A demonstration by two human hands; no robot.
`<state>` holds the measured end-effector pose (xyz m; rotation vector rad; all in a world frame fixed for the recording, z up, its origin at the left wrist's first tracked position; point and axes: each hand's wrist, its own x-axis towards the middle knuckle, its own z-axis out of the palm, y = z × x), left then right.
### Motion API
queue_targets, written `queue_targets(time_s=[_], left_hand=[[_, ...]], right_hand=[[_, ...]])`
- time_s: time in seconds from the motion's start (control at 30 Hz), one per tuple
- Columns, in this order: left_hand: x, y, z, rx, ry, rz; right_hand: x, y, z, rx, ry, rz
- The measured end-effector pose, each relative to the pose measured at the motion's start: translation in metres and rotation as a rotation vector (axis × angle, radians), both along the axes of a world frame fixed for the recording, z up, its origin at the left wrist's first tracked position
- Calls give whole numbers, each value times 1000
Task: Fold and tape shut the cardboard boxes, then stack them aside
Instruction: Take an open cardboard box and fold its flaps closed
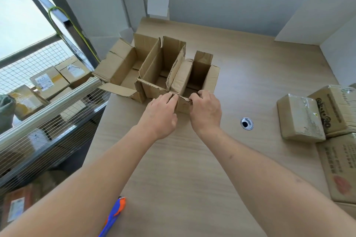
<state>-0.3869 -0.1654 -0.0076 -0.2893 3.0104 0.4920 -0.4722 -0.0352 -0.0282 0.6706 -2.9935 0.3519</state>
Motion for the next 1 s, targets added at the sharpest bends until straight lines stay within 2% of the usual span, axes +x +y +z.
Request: queue_targets(time_s=[0.13, 0.37, 0.67, 0.83, 1.0], left_hand=[[6, -2, 3, 26, 13, -4], [39, 20, 18, 56, -73, -16], [110, 61, 20, 68, -132, -3], [158, 83, 9, 127, -131, 75], [207, 106, 3, 99, -198, 130]], right_hand=[[15, 14, 8, 13, -38, -26], [59, 57, 32, 89, -208, -26], [145, 116, 50, 62, -369, 104], [190, 151, 49, 83, -353, 169], [229, 187, 46, 112, -361, 284]])
